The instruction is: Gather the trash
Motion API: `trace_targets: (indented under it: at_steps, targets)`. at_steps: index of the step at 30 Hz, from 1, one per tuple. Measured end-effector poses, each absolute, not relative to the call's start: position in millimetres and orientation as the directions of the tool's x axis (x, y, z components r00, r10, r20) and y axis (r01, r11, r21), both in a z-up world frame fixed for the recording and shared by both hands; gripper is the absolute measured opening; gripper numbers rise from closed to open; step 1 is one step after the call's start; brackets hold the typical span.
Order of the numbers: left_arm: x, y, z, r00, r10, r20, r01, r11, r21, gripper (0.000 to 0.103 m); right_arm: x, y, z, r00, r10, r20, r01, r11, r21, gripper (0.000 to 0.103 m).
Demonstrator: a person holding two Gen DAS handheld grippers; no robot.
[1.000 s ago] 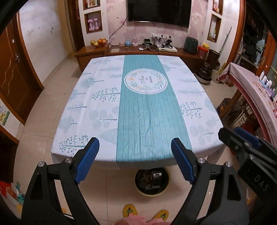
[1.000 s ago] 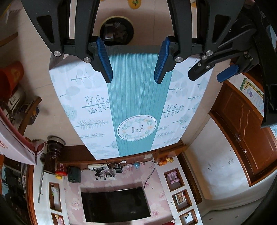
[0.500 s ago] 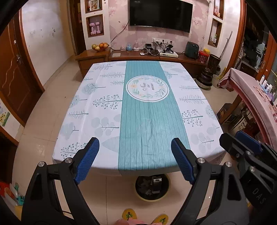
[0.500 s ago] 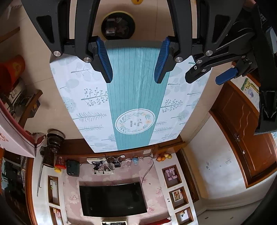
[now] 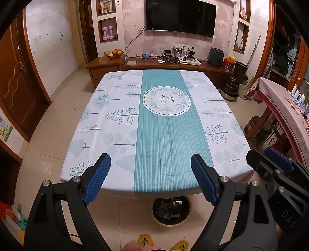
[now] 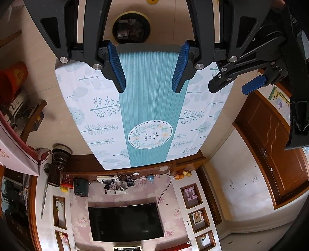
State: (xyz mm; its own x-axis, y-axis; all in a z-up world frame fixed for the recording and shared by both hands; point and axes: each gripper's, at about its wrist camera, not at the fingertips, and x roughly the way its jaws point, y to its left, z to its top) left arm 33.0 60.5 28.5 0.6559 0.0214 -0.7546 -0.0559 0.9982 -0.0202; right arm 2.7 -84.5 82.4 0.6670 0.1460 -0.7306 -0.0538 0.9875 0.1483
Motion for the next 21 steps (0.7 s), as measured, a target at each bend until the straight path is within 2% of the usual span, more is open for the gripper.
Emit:
trace_targets:
  at_steps: [21]
  targets:
    - [20.6, 59.9, 28.0, 0.65, 0.035, -0.759, -0.063, 0.998, -0.008, 0.083, -2.5, -84.0, 82.3, 0.676, 0.14, -0.724, -0.046, 0.988, 0.148, 0.051]
